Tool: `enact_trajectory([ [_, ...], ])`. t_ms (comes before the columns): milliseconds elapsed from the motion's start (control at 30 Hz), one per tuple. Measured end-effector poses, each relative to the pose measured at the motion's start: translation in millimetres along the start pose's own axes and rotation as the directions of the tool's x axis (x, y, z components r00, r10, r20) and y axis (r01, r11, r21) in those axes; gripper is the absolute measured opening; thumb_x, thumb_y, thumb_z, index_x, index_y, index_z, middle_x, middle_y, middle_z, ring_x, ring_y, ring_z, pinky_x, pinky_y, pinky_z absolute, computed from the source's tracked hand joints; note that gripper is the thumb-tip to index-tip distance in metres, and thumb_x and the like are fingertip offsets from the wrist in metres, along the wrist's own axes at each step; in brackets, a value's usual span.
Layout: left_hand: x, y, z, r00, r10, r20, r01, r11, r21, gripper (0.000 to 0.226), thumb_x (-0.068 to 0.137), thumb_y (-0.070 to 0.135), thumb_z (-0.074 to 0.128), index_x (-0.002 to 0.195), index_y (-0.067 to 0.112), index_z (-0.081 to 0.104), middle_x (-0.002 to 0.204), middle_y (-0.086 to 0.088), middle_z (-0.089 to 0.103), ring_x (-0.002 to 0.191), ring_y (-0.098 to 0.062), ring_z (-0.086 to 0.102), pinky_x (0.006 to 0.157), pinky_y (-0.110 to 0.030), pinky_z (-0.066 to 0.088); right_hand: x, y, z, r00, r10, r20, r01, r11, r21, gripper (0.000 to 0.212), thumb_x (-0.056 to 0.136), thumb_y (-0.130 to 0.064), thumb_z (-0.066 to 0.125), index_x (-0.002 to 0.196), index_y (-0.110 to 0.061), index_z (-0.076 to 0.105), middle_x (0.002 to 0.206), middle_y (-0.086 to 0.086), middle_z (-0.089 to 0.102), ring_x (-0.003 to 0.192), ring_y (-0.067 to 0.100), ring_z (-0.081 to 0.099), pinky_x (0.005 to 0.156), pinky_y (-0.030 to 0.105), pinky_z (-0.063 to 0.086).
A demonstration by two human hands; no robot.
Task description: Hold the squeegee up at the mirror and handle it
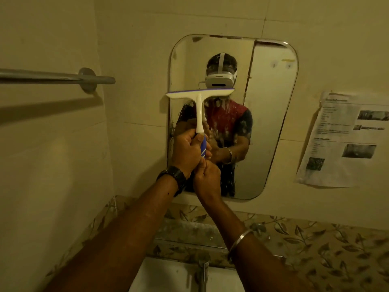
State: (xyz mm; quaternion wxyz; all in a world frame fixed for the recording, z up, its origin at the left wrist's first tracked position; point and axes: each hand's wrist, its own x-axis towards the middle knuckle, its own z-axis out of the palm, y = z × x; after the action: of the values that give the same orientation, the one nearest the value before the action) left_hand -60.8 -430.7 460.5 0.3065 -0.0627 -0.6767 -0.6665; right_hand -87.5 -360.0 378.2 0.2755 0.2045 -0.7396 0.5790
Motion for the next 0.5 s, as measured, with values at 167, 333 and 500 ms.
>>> enact_trajectory([
  [167, -26, -5, -4, 0.999, -0.019, 0.026, 0.019, 1.0, -0.001, 0.02, 0.107, 0.018, 0.053, 0.103, 0.005, 0.067, 0.078, -0.009, 0.071, 0.062, -0.023, 0.068, 0.064, -0.04, 0.063, -28, 6, -4, 1.0, -0.012, 0.006, 0.012, 1.0, 0.0, 0.054, 0.102, -0.056, 0.028, 0.068, -0.022, 0.051, 0.059, 0.001, 0.055, 0.05, 0.014, 0.049, 0.049, 0.051, 0.047],
  [333, 5, 42, -5, 0.997, 0.081, -0.016, -0.082, 0.995, -0.06, 0.024, 0.108, 0.019, 0.052, 0.103, 0.001, 0.068, 0.084, -0.022, 0.07, 0.066, -0.028, 0.067, 0.065, -0.04, 0.063, 15, -41, -13, 0.992, -0.118, -0.038, 0.119, 0.993, 0.027, 0.053, 0.103, -0.053, 0.031, 0.072, -0.018, 0.056, 0.061, 0.004, 0.057, 0.051, 0.021, 0.053, 0.047, 0.045, 0.048],
  [500, 21, 36, -2, 0.992, 0.103, -0.075, -0.106, 0.994, -0.036, 0.023, 0.107, 0.019, 0.053, 0.098, 0.007, 0.07, 0.087, -0.024, 0.072, 0.065, -0.028, 0.068, 0.062, -0.037, 0.062, 31, -41, -12, 0.991, -0.136, 0.006, 0.137, 0.989, -0.06, 0.054, 0.101, -0.057, 0.028, 0.069, -0.022, 0.054, 0.059, -0.004, 0.055, 0.048, 0.01, 0.048, 0.045, 0.037, 0.043],
])
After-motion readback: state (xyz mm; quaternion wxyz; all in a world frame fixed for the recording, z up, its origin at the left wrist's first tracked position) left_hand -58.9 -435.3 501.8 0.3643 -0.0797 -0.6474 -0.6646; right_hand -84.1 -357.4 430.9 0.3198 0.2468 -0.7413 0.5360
